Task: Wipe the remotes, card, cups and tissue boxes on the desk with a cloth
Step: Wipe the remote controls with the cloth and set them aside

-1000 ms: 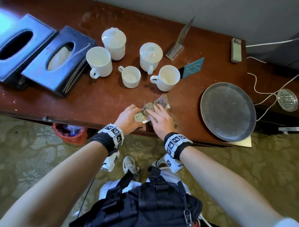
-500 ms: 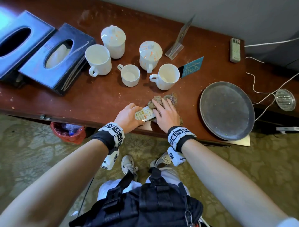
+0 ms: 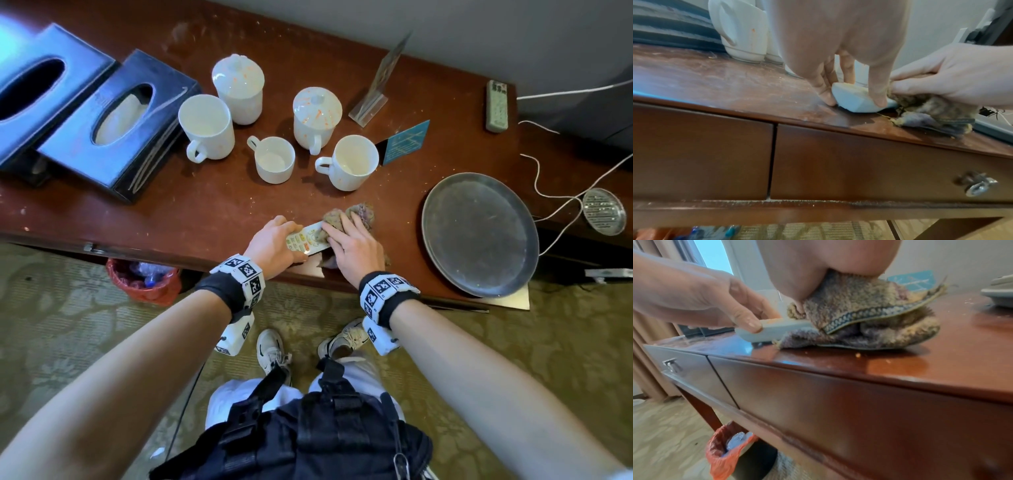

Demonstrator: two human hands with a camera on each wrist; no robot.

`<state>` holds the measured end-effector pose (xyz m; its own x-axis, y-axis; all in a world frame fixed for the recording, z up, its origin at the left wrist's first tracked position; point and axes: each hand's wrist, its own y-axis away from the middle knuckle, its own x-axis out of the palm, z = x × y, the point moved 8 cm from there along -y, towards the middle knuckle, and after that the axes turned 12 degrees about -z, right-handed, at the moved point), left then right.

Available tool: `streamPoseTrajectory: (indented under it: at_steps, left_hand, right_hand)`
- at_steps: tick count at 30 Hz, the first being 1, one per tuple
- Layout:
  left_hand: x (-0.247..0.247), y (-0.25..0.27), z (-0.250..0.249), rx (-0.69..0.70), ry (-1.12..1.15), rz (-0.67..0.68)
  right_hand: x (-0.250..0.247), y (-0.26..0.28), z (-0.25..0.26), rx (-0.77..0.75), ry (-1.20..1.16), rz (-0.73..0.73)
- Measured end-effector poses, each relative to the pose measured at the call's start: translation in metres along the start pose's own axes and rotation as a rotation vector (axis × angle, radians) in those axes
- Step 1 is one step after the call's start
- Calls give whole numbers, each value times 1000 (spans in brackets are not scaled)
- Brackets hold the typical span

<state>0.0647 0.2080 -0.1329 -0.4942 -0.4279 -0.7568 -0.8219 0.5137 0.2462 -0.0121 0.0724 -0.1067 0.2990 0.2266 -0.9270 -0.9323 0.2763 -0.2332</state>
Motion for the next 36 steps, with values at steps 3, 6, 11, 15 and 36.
streamPoseTrajectory:
  at_steps: [3, 6, 11, 15, 36]
  left_hand:
    - [1, 2, 0, -2, -7, -23]
    - [0, 3, -1, 0, -10, -36]
    - [-2, 3, 0, -8, 20, -20]
    - [-2, 3, 3, -37, 60, -45]
    - [-6, 6, 0, -11, 12, -48]
  right_hand:
    - [6, -3, 0, 40, 1, 72]
    - [-6, 8, 1, -55, -32, -21]
    - [-26, 11, -12, -58, -131, -111]
    - [-5, -11, 3, 70, -175, 5]
    - [9, 0, -4, 182, -155, -15]
